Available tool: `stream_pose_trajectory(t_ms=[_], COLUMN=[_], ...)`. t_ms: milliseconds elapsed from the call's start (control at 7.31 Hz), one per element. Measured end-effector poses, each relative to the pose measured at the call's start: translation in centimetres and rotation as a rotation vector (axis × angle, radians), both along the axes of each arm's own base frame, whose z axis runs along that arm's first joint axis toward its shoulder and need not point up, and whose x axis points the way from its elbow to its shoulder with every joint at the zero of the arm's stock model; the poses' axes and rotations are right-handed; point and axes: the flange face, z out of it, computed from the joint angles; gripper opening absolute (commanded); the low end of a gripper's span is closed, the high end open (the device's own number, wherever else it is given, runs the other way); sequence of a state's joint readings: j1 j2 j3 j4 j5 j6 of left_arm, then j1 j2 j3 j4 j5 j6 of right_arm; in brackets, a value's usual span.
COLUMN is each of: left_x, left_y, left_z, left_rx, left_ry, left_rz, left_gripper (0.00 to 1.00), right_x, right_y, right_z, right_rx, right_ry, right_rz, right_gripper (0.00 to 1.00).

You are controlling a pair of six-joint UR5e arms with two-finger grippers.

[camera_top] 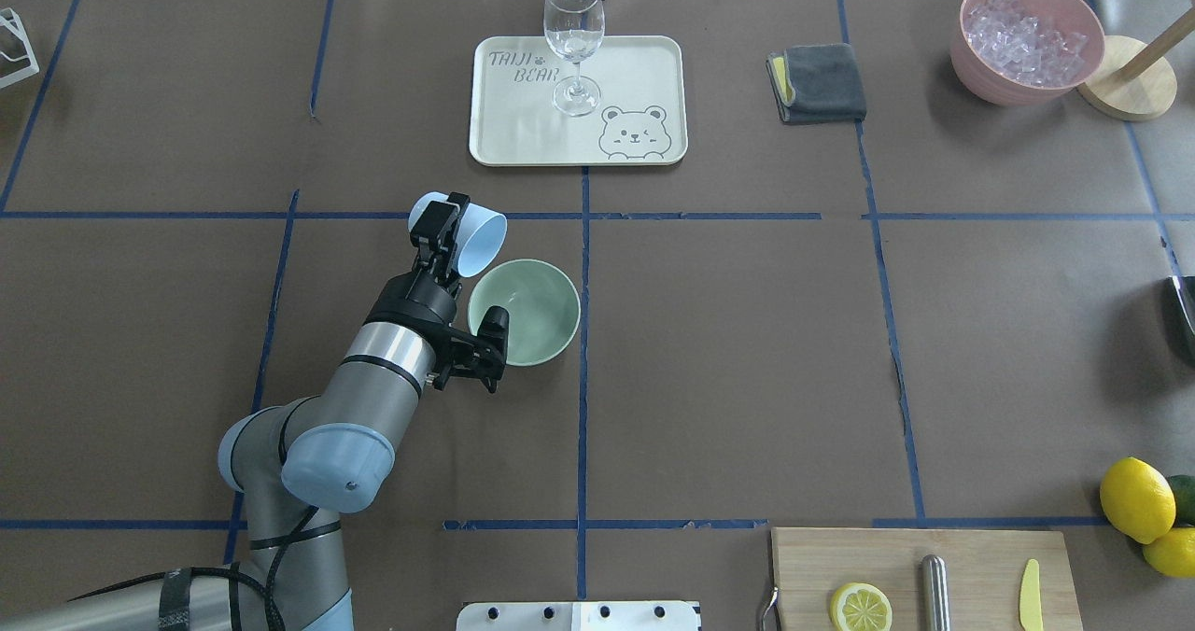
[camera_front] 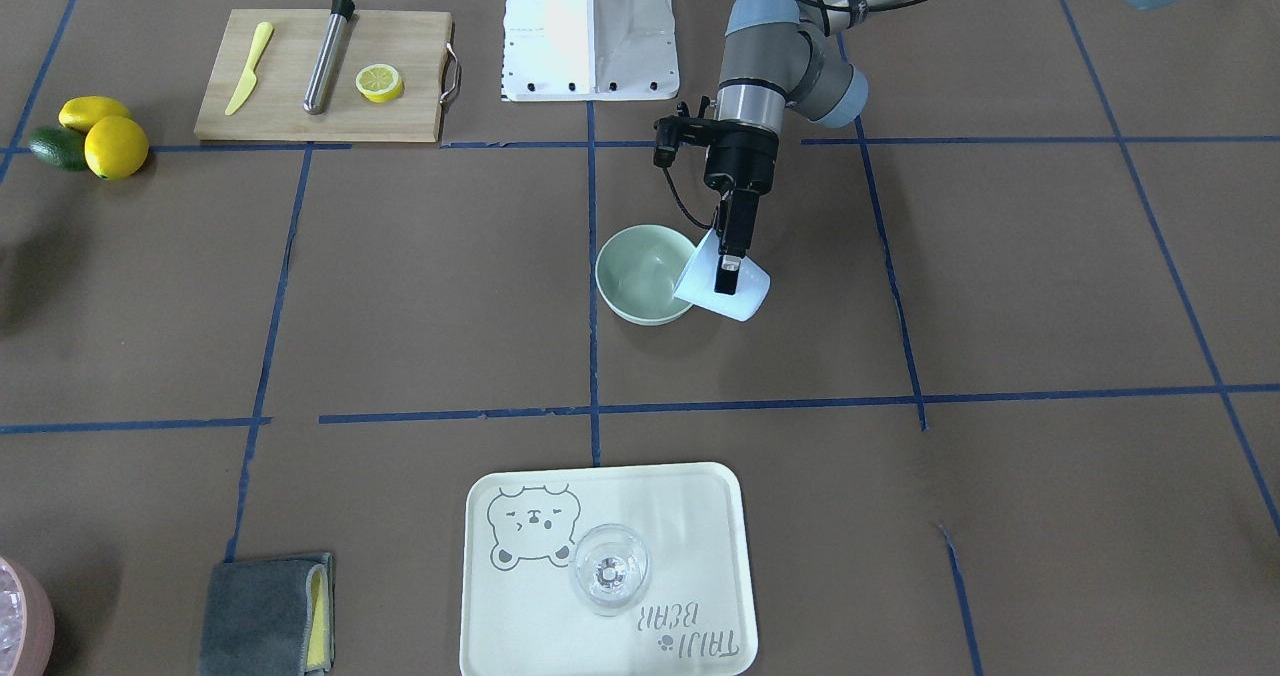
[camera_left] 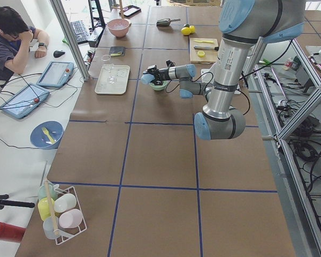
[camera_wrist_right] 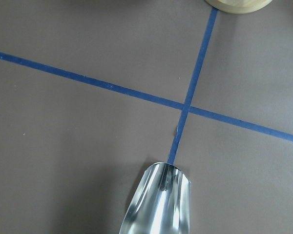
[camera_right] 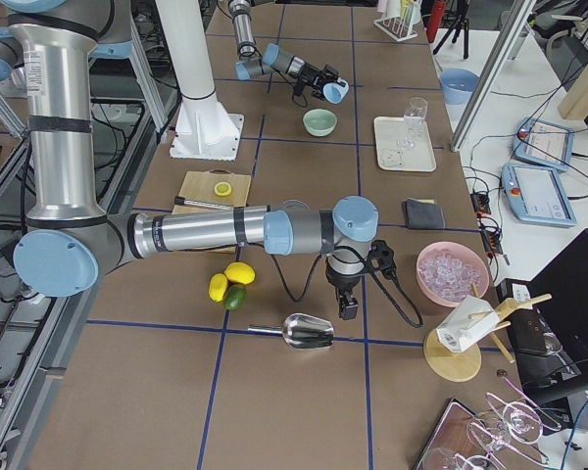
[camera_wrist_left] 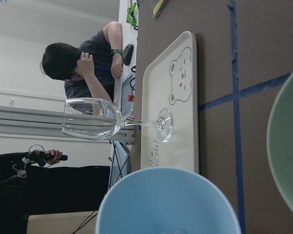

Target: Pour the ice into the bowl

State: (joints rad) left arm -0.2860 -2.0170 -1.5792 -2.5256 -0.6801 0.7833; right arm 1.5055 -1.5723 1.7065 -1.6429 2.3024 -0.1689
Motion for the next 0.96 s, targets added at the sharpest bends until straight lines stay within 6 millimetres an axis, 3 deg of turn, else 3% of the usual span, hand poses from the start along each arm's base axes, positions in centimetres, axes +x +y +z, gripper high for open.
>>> stream_pose_trajectory(t_ms=[547,958], left_x=[0.28,0.59], left_y=[0.54,0.99], left_z=[0.06,0.55], left_rx=[0.120,0.140], left_ry=[-0.270,-0.318], left_rz=[0.038,0.053], left_gripper=[0.00,0.00], right_x=[0.39,0.57], right_y=[0.07,0.13], right_z=[0.92,1.12], right_rx=[-0.020,-0.024], right_ry=[0.001,0.001], right_rz=[0.009,0.013], right_gripper=[1.00,1.00])
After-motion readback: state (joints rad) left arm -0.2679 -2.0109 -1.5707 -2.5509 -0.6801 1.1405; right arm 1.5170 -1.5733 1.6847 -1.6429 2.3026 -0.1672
